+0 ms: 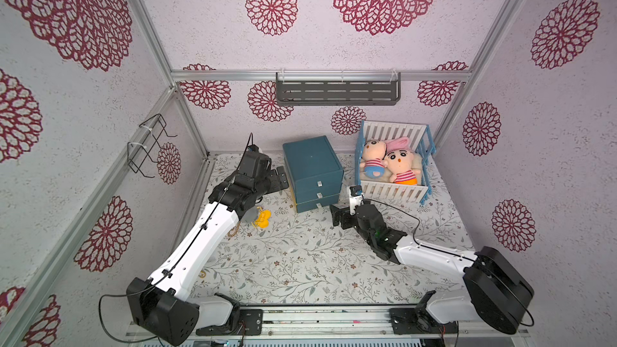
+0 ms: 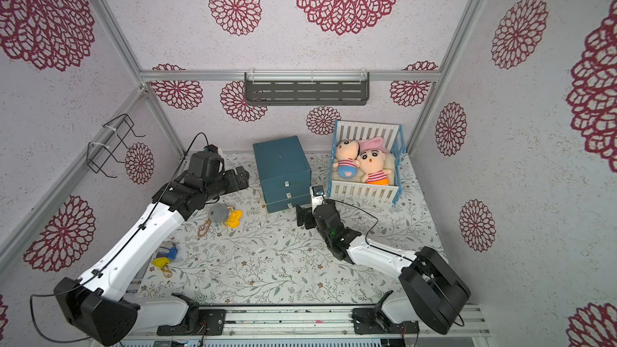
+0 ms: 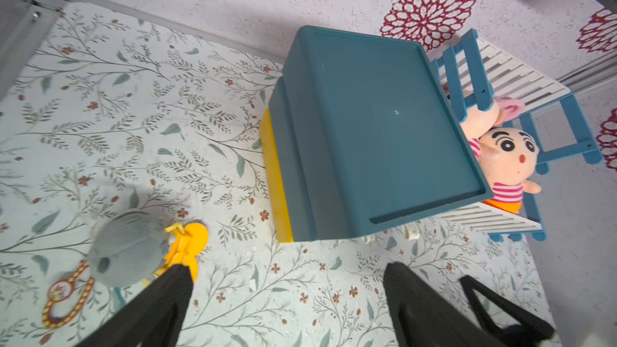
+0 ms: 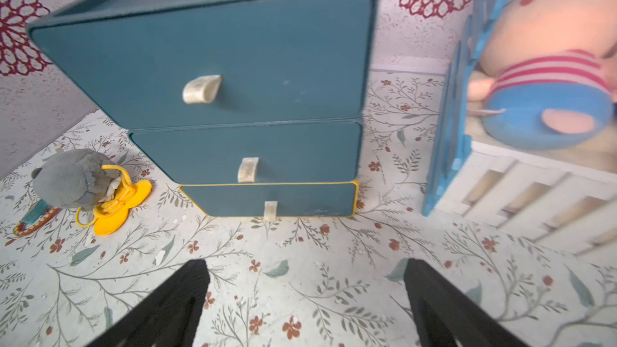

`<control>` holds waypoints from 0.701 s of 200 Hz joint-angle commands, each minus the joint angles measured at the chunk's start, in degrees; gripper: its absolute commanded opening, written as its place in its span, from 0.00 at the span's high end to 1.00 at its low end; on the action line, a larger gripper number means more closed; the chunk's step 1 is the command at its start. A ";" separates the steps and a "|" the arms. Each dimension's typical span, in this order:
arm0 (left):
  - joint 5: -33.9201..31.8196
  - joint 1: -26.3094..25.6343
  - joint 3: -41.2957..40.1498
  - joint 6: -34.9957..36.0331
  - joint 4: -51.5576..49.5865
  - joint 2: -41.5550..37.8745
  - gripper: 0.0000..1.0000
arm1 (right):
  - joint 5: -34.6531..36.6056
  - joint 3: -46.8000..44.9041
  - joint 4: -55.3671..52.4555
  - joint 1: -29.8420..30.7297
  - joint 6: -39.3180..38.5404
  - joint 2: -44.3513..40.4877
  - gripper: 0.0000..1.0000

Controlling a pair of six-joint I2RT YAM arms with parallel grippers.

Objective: Place the transparent tape into the drawer according to color
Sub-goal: Reset both arms

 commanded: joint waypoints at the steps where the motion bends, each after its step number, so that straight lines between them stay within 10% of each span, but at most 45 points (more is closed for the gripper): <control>1: -7.09 -0.04 -4.24 2.70 2.95 -2.19 0.03 | -3.38 0.07 -5.37 -3.26 -2.39 -5.20 0.01; 66: -17.18 0.31 -20.69 13.71 18.29 -10.17 0.03 | -2.34 -8.41 1.80 -20.04 -4.31 -14.26 0.01; 140: -20.02 6.87 -38.15 26.59 42.62 -13.24 0.03 | 9.07 -16.76 24.68 -29.34 -7.34 -4.33 0.01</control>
